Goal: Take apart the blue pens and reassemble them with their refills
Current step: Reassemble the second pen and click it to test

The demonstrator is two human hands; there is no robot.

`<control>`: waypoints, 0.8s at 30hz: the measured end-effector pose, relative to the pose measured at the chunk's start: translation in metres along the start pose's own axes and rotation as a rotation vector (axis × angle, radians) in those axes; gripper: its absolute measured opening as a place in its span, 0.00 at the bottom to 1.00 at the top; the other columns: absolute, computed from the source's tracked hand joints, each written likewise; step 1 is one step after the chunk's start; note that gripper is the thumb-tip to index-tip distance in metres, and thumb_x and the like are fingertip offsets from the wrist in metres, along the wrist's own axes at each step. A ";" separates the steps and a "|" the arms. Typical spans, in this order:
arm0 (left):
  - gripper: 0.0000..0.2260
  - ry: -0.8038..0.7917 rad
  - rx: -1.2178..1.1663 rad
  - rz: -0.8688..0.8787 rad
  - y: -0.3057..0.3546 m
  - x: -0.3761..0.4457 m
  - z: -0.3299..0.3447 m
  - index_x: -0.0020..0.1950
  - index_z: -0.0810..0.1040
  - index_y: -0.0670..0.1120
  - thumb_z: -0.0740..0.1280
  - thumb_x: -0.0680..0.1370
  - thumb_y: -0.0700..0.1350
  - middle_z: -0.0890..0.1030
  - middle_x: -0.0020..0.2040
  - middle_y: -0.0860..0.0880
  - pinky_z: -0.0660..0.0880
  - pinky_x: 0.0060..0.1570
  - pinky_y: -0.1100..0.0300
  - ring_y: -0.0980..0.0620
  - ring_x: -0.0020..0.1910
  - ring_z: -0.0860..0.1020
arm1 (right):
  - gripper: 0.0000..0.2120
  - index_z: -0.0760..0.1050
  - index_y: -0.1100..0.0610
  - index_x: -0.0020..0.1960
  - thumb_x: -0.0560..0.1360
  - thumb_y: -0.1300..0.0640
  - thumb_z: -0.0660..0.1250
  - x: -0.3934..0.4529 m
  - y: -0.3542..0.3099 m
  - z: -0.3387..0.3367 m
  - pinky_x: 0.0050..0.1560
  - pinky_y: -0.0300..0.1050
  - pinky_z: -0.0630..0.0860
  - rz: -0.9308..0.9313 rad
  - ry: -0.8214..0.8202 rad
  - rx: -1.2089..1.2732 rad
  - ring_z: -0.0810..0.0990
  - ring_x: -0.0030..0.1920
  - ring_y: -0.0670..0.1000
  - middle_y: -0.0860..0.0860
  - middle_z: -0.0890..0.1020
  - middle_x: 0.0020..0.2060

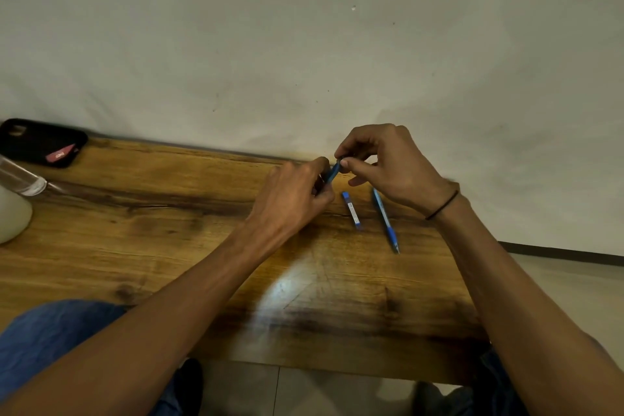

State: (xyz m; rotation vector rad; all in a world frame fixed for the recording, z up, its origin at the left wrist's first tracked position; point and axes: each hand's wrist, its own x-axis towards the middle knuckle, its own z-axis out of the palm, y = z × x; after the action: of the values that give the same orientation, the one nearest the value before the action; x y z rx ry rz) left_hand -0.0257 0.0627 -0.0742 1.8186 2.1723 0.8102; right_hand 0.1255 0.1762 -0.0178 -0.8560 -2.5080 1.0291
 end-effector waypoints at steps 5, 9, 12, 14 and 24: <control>0.09 -0.004 0.022 0.006 0.001 -0.001 0.000 0.59 0.81 0.47 0.69 0.81 0.48 0.87 0.44 0.48 0.84 0.43 0.49 0.48 0.39 0.85 | 0.04 0.83 0.61 0.53 0.80 0.62 0.72 0.001 0.002 -0.004 0.40 0.37 0.84 0.039 -0.010 0.000 0.88 0.42 0.44 0.52 0.86 0.44; 0.09 -0.013 0.009 0.000 0.003 -0.001 -0.001 0.60 0.81 0.47 0.69 0.81 0.48 0.87 0.44 0.48 0.84 0.43 0.49 0.49 0.40 0.85 | 0.03 0.82 0.59 0.53 0.80 0.62 0.73 0.001 0.003 -0.004 0.40 0.37 0.84 0.035 -0.034 -0.022 0.88 0.41 0.44 0.52 0.87 0.43; 0.08 -0.022 0.040 0.014 0.003 -0.002 -0.001 0.58 0.80 0.46 0.69 0.82 0.47 0.86 0.43 0.48 0.81 0.40 0.52 0.49 0.39 0.84 | 0.03 0.83 0.60 0.52 0.79 0.62 0.73 0.001 0.004 -0.001 0.42 0.38 0.85 0.021 -0.041 -0.038 0.87 0.41 0.43 0.51 0.86 0.43; 0.07 -0.018 0.059 0.029 0.004 -0.003 0.000 0.58 0.80 0.46 0.68 0.82 0.47 0.85 0.43 0.48 0.77 0.38 0.55 0.49 0.38 0.83 | 0.03 0.83 0.61 0.52 0.79 0.62 0.73 0.000 0.005 -0.001 0.43 0.40 0.86 0.020 -0.033 -0.022 0.88 0.41 0.44 0.52 0.87 0.43; 0.06 0.126 -0.200 0.049 0.008 0.006 -0.011 0.57 0.82 0.49 0.71 0.81 0.47 0.88 0.44 0.52 0.85 0.43 0.55 0.56 0.41 0.86 | 0.05 0.84 0.61 0.53 0.80 0.60 0.72 0.000 0.008 0.007 0.49 0.58 0.86 0.029 0.109 0.291 0.86 0.48 0.51 0.53 0.87 0.47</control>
State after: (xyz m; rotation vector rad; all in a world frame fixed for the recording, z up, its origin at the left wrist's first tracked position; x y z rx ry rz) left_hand -0.0259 0.0664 -0.0596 1.7706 2.0403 1.1366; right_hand 0.1249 0.1769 -0.0281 -0.8368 -2.1915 1.2812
